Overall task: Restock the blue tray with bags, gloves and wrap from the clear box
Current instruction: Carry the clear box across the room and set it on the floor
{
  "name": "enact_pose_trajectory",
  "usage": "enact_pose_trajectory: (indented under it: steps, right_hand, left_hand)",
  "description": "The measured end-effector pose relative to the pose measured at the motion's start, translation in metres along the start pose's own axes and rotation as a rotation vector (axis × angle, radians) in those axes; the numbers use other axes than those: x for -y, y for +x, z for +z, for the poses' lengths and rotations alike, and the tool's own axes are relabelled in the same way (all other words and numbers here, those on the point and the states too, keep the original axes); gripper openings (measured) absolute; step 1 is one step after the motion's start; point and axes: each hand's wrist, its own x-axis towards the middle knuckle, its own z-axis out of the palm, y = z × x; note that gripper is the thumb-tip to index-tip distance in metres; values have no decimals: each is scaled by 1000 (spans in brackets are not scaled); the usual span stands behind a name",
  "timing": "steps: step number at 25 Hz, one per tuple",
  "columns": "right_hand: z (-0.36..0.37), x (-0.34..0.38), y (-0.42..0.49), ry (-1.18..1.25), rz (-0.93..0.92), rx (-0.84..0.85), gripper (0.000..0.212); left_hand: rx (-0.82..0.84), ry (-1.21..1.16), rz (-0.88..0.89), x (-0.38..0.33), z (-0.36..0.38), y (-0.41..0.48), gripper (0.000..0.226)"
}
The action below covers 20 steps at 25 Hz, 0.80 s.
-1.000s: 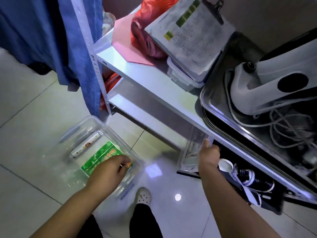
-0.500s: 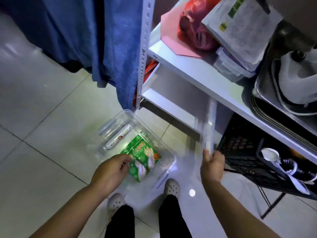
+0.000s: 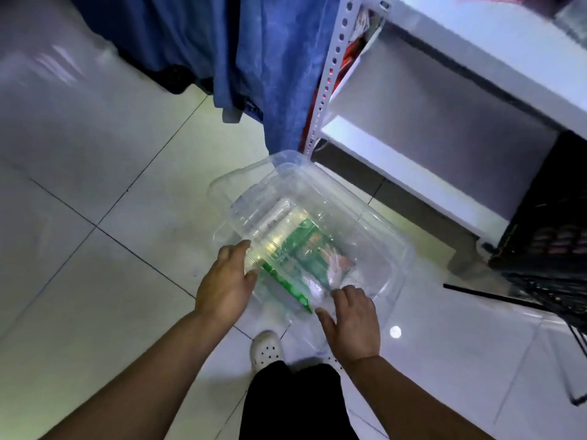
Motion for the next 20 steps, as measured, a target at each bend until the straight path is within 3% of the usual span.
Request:
enact_pose_trajectory:
  steps: [6, 11, 15, 17, 18, 20]
  right_hand:
    - [113, -1, -26, 48, 39, 136, 40]
    - [167, -22, -33, 30, -19, 176, 47]
    - [184, -31, -33, 23, -116, 147, 42]
    - [186, -42, -38, 63, -118, 93, 30]
    - [184, -50, -42, 90, -47, 48, 27]
    - [178, -68, -49, 103, 309, -83, 33]
  left_hand:
    - [-5, 73, -175, 58, 71, 47, 58]
    - [-65, 177, -213, 103, 98, 89, 69]
    - [-128, 122, -243, 114, 99, 129, 78]
    - [-126, 8, -311, 117, 99, 143, 76]
    - [-122, -35, -341, 118, 99, 147, 74]
    - [-126, -90, -382, 117, 100, 150, 69]
